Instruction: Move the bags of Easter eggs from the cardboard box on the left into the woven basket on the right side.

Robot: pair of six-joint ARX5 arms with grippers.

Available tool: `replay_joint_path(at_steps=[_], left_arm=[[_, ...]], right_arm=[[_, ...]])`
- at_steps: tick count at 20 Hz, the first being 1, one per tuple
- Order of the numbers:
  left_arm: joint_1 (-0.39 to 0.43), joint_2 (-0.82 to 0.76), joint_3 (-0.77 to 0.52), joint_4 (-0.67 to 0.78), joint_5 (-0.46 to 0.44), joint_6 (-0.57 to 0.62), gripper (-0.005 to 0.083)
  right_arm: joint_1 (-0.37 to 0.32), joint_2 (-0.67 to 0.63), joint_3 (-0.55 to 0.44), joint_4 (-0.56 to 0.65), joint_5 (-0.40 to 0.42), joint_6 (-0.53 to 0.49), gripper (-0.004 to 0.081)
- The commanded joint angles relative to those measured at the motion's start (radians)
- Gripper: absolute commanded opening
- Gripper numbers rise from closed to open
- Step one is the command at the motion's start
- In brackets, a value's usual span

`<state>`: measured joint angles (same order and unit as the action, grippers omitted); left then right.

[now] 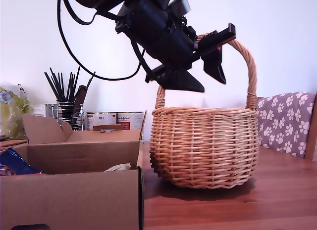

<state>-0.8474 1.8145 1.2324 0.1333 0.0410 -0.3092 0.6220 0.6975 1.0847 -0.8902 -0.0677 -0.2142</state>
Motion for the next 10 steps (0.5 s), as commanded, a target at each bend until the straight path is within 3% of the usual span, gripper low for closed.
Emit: replay_joint_path(at_steps=[1, 6, 10], left_arm=[[-0.004, -0.061, -0.002, -0.071, 0.040, 0.006, 0.0006], [-0.004, -0.215, -0.002, -0.389, 0.070, 0.137, -0.0022], [-0.004, -0.331, -0.009, -0.577, 0.003, 0.198, -0.0022]], right_arm=[[-0.002, -0.010, 0.010, 0.008, -0.002, 0.002, -0.0013], [-0.002, -0.010, 0.010, -0.003, -0.048, 0.002, -0.0013], [0.002, -0.007, 0.010, -0.033, -0.227, 0.001, -0.0013]])
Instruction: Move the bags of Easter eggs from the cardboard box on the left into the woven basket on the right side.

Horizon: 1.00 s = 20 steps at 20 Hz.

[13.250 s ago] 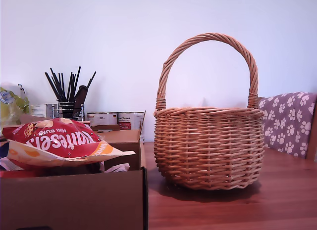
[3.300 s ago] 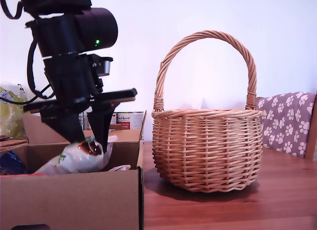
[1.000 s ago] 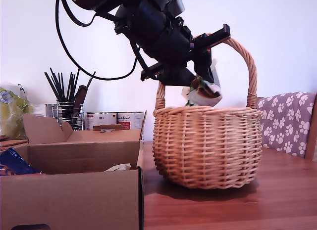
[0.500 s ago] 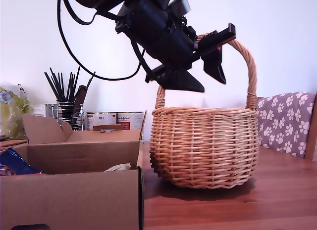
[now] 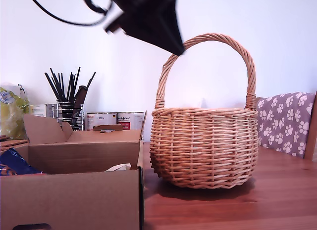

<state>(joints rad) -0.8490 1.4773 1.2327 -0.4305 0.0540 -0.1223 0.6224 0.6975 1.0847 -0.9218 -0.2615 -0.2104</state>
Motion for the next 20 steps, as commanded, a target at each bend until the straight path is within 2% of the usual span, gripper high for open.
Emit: replay_joint_path(at_steps=[1, 3, 9, 12, 16, 17, 18, 19, 20], left_arm=[[-0.002, -0.023, -0.021, -0.024, -0.023, 0.018, -0.0022], [-0.002, -0.082, -0.063, -0.031, -0.040, 0.022, -0.0022], [0.020, -0.255, -0.235, -0.132, -0.063, 0.078, -0.0022], [0.038, -0.332, -0.290, -0.226, -0.063, 0.146, -0.0022], [0.072, -0.367, -0.293, -0.422, -0.062, 0.271, -0.0021], [0.085, -0.364, -0.293, -0.439, -0.061, 0.269, 0.0031], [0.098, -0.355, -0.293, -0.437, -0.056, 0.249, 0.0258], [0.112, -0.344, -0.293, -0.429, -0.064, 0.220, 0.0580], [0.125, -0.326, -0.293, -0.423, -0.079, 0.181, 0.0823]], right_arm=[[0.008, -0.002, 0.010, -0.006, -0.085, -0.004, -0.0013], [0.023, 0.008, 0.010, -0.014, -0.151, -0.004, -0.0013], [0.090, 0.047, 0.010, -0.020, -0.232, -0.052, -0.0013], [0.140, 0.079, 0.010, -0.027, -0.234, -0.052, -0.0013], [0.177, 0.091, 0.010, -0.026, -0.233, -0.077, -0.0013], [0.177, 0.090, 0.010, -0.024, -0.233, -0.078, -0.0013], [0.177, 0.090, 0.010, -0.023, -0.233, -0.079, -0.0013], [0.177, 0.090, 0.010, -0.023, -0.233, -0.079, -0.0013], [0.177, 0.090, 0.010, -0.022, -0.232, -0.080, -0.0013]])
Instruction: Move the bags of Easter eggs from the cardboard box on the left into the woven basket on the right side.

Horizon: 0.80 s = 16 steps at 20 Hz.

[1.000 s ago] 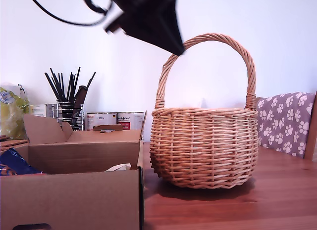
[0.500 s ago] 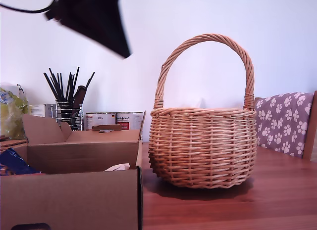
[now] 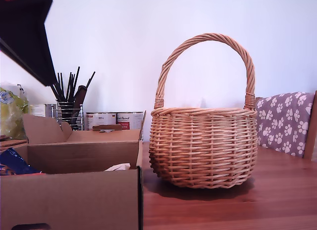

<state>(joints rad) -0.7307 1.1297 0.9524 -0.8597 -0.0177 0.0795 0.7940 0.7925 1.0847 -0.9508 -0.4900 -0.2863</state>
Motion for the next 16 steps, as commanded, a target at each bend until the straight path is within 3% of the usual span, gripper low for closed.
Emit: replay_joint_path(at_steps=[1, 9, 16], left_arm=[[0.016, 0.045, -0.013, 0.015, -0.023, -0.077, 0.0739], [0.042, 0.284, -0.013, 0.040, -0.001, -0.378, 0.0727], [0.042, 0.415, -0.012, -0.035, -0.036, -0.427, 0.0727]], right_arm=[[0.005, -0.005, 0.010, 0.008, -0.002, -0.007, -0.0013], [0.005, -0.004, 0.010, 0.016, -0.001, -0.011, -0.0013], [0.005, -0.004, 0.010, 0.015, -0.001, -0.011, -0.0013]])
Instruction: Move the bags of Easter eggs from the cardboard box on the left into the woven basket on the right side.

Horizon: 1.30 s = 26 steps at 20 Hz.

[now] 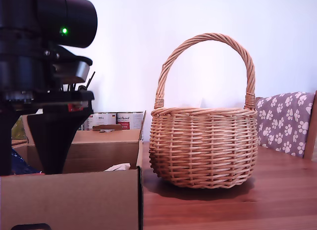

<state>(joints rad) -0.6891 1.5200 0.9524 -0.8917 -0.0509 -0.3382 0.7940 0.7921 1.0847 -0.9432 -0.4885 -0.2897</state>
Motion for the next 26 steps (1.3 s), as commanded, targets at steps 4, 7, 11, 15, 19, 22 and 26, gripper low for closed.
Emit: replay_joint_path(at_steps=[4, 7, 11, 15, 19, 22, 26], left_arm=[[0.007, 0.093, -0.012, -0.001, -0.003, -0.011, 0.0727], [0.013, 0.126, -0.012, -0.002, -0.002, -0.010, 0.0727], [0.013, 0.128, -0.012, -0.010, -0.002, -0.002, 0.0572], [0.013, 0.128, -0.012, -0.002, 0.009, 0.025, 0.0156], [0.013, 0.127, 0.009, -0.012, 0.040, 0.043, 0.0148], [0.013, 0.126, 0.061, -0.054, 0.063, 0.057, 0.0148], [0.013, 0.087, 0.129, -0.060, 0.069, 0.077, 0.0147]], right_arm=[[0.005, -0.004, 0.010, 0.007, -0.002, -0.007, -0.0013], [0.005, -0.004, 0.010, 0.008, -0.002, -0.007, -0.0013], [0.005, -0.004, 0.010, 0.010, 0.001, -0.007, -0.0013], [0.004, -0.004, 0.010, 0.010, 0.002, -0.007, -0.0013], [0.004, -0.004, 0.010, 0.006, 0.019, -0.007, -0.0013], [0.004, -0.004, 0.010, 0.010, 0.048, -0.007, -0.0013], [0.004, -0.005, 0.010, 0.018, 0.055, -0.007, -0.0013]])
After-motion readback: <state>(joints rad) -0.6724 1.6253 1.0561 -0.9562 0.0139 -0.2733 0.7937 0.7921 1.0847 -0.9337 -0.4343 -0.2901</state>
